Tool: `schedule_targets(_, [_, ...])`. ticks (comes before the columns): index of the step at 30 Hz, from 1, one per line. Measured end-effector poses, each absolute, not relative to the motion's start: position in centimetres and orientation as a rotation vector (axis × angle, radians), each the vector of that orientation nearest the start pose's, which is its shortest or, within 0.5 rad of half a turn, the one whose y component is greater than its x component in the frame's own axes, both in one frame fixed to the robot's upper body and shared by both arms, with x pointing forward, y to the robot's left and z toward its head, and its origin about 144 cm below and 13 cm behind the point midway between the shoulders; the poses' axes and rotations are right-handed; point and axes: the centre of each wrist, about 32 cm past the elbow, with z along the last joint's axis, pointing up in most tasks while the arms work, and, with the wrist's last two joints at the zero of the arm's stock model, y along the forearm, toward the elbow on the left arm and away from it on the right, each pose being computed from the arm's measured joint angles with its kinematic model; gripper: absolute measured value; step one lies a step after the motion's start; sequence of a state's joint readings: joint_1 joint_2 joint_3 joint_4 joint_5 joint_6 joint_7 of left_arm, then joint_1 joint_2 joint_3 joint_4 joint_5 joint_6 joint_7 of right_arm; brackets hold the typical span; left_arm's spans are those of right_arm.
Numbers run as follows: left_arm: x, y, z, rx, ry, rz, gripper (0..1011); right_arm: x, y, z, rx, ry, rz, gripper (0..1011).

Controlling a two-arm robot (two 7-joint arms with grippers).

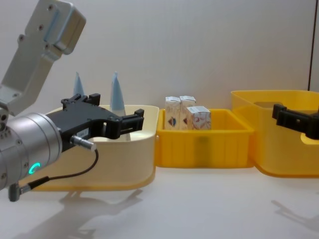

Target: Bimanual collaborative sorting of washing and personal care products

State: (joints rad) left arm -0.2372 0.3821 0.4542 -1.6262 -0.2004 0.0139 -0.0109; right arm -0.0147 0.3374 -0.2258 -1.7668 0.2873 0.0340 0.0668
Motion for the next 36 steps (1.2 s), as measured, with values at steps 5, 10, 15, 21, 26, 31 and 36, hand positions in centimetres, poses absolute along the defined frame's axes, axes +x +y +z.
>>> schedule_targets(5, [49.20, 19.84, 120.44, 0.061, -0.268, 1.124, 1003, 44.33, -23.71, 118.87, 0.026, -0.075, -1.229, 1001])
schedule_targets(10, [49.20, 19.84, 120.44, 0.061, -0.268, 1.124, 1003, 44.33, -23.71, 118.87, 0.026, -0.075, -1.230, 1001])
schedule_targets(15, [49.20, 19.84, 120.44, 0.061, -0.268, 1.124, 1002, 44.33, -23.71, 118.87, 0.026, -0.075, -1.230, 1001])
schedule_targets(21, [49.20, 19.84, 120.44, 0.061, -0.268, 1.124, 1002, 44.33, -23.71, 118.87, 0.026, -0.075, -1.230, 1001])
schedule_targets(26, [49.20, 19.84, 120.44, 0.061, -0.268, 1.124, 1003, 44.33, -23.71, 118.87, 0.026, -0.075, -1.230, 1001])
schedule_targets(31, [49.20, 19.84, 120.44, 0.061, -0.268, 1.124, 1003, 44.33, -23.71, 118.87, 0.026, -0.075, -1.230, 1001])
schedule_targets(36, [49.20, 19.84, 120.44, 0.061, -0.268, 1.124, 1003, 44.33, -23.71, 118.87, 0.026, -0.075, -1.229, 1001])
